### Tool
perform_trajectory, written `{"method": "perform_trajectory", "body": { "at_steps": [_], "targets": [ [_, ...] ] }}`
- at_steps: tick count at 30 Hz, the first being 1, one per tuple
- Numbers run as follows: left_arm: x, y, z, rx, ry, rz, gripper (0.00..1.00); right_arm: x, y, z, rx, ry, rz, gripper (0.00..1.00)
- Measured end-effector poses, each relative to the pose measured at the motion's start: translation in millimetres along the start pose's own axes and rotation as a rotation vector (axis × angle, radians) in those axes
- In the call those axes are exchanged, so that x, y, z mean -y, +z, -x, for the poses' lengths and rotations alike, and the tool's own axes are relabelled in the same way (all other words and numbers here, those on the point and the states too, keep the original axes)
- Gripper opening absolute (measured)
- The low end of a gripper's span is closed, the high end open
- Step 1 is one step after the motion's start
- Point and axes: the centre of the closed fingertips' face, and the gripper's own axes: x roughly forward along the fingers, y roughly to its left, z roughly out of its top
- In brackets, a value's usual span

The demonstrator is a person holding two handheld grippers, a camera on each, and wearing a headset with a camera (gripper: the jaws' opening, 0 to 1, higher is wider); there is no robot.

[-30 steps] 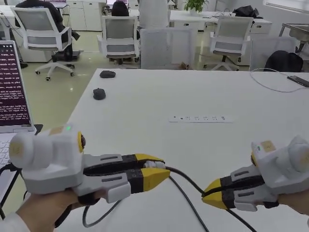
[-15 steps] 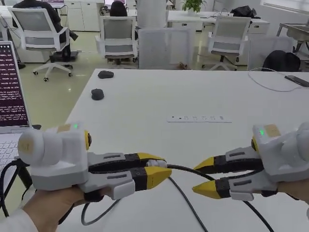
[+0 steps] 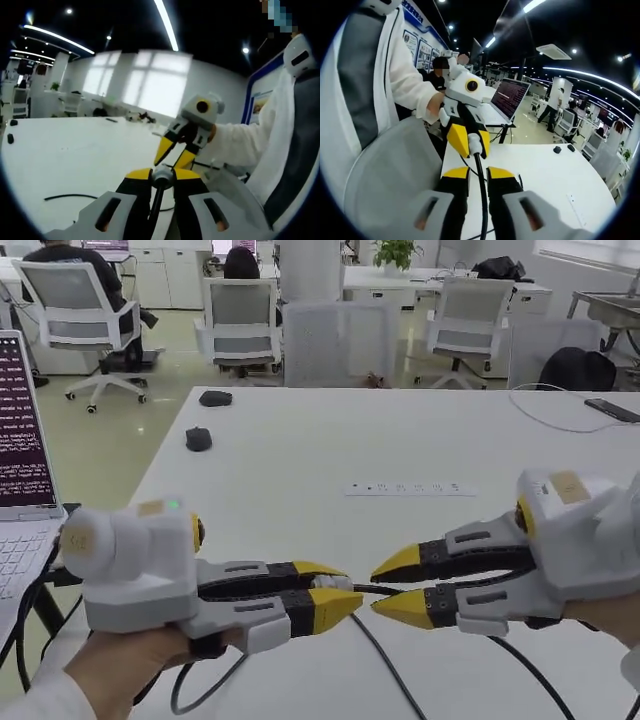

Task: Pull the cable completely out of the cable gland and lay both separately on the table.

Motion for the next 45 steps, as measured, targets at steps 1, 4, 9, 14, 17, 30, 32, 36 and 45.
{"method": "perform_trajectory", "body": {
  "at_steps": [1, 4, 9, 14, 17, 30, 32, 36, 45],
  "targets": [
    [-0.2, -0.3, -0.2, -0.001, -0.001, 0.0, 0.16, -0.1, 0.2, -0.3, 0.002, 0.001, 0.003, 0.09],
    [0.3, -1.4, -1.1, -0.005, -0.005, -0.002, 0.16, 1.0, -1.6, -0.5, -0.001, 0.0, 0.016, 0.05],
    [-0.6, -2.3, -1.2, -0.008, -0.002, -0.006, 0.16, 1.1, -4.2, -1.1, 0.003, 0.006, 0.011, 0.04],
    [-0.8, -2.3, -1.8, -0.007, -0.001, -0.009, 0.16, 1.8, -5.7, -0.9, 0.005, 0.009, 0.007, 0.04],
    [-0.8, -2.2, -2.0, -0.008, -0.002, -0.011, 0.16, 2.6, -6.9, -1.3, 0.01, 0.009, -0.003, 0.03],
    [-8.1, 4.9, 10.8, 0.018, 0.021, 0.005, 0.16, 12.3, -32.1, 7.6, -0.033, -0.039, -0.051, 0.03],
    [-9.0, 6.5, 12.9, 0.024, 0.025, 0.006, 0.16, 13.3, -38.1, 9.7, -0.042, -0.047, -0.066, 0.03],
    [-9.3, 9.1, 15.2, 0.031, 0.031, 0.004, 0.16, 13.5, -46.7, 11.6, -0.058, -0.055, -0.082, 0.03],
    [-10.6, 14.7, 19.6, 0.044, 0.038, 0.001, 0.16, 17.1, -79.6, 17.9, -0.124, -0.083, -0.136, 0.03]
  ]
}}
